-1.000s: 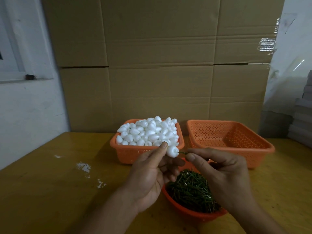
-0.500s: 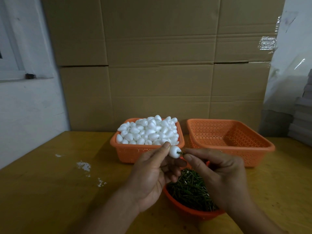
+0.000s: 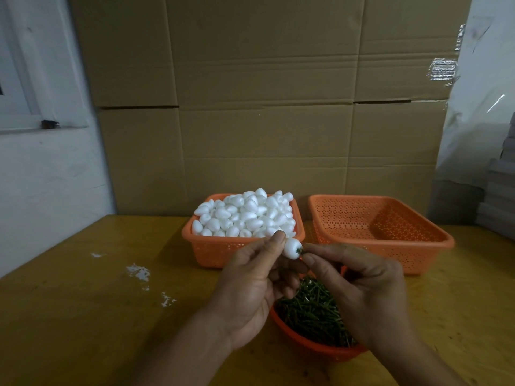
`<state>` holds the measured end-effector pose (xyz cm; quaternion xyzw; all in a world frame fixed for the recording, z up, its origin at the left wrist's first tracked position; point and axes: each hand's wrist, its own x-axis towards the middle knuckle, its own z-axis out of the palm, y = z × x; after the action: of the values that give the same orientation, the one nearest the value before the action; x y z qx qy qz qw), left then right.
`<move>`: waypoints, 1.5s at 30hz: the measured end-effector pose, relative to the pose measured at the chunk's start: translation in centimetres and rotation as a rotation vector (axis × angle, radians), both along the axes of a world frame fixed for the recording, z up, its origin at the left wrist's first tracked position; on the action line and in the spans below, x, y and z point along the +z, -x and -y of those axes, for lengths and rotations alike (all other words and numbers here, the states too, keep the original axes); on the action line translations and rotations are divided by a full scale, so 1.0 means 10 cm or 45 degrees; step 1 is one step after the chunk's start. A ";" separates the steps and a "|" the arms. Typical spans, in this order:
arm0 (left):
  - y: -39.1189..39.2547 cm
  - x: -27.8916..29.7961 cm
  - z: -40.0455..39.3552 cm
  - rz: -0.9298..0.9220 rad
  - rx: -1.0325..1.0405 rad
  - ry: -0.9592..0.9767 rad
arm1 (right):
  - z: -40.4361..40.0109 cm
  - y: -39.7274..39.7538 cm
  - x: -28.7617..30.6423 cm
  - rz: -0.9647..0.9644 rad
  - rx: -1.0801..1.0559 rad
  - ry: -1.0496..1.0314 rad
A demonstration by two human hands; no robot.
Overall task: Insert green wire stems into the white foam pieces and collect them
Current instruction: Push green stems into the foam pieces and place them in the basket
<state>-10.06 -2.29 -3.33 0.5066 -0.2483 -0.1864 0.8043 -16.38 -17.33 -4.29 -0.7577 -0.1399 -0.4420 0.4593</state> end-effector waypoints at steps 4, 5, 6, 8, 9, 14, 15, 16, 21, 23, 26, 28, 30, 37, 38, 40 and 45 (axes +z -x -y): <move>0.01 0.01 0.01 0.071 0.043 0.029 | -0.03 0.01 0.01 0.013 -0.012 -0.020; 0.01 0.01 0.01 0.099 0.061 0.035 | -0.05 0.02 0.01 0.017 -0.012 -0.031; 0.02 0.02 0.01 0.128 0.083 0.041 | -0.06 0.02 0.01 0.018 -0.015 -0.042; 0.02 0.02 0.01 0.193 0.139 0.056 | -0.08 0.03 0.01 0.025 -0.033 -0.059; 0.02 0.03 0.02 0.232 0.174 0.063 | -0.10 0.03 0.01 0.030 -0.043 -0.071; 0.02 0.03 0.04 0.420 0.340 0.060 | -0.21 0.03 0.01 0.026 -0.015 -0.177; 0.03 0.03 0.04 0.462 0.371 0.048 | -0.23 0.03 0.01 0.016 0.001 -0.198; 0.03 0.03 0.04 0.509 0.390 0.037 | -0.24 0.03 0.01 0.006 0.022 -0.214; 0.09 0.04 0.03 0.673 0.293 0.036 | -0.26 0.05 0.02 -0.022 0.037 -0.244; 0.10 0.03 0.03 0.682 0.295 0.011 | -0.25 0.06 0.01 -0.025 0.022 -0.257; 0.11 0.04 0.03 0.729 0.310 -0.005 | -0.25 0.07 0.01 -0.022 0.019 -0.250; 0.11 0.04 0.03 0.762 0.325 -0.018 | -0.26 0.07 0.01 -0.010 0.019 -0.249; 0.11 0.04 0.03 0.790 0.337 -0.029 | -0.26 0.07 0.00 0.000 0.030 -0.274; 0.12 0.02 0.05 0.872 0.387 -0.092 | -0.30 0.09 0.02 -0.003 0.111 -0.376; 0.12 0.01 0.06 0.877 0.392 -0.108 | -0.31 0.09 0.02 -0.014 0.125 -0.391; 0.14 -0.01 0.07 0.889 0.396 -0.142 | -0.31 0.09 0.02 -0.042 0.138 -0.405; 0.17 -0.03 0.08 0.896 0.397 -0.193 | -0.30 0.07 0.00 -0.097 0.160 -0.409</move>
<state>-11.72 -3.05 -3.66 0.6291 -0.4146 0.1054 0.6490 -17.08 -14.37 -4.25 -0.6803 -0.0971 -0.4001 0.6063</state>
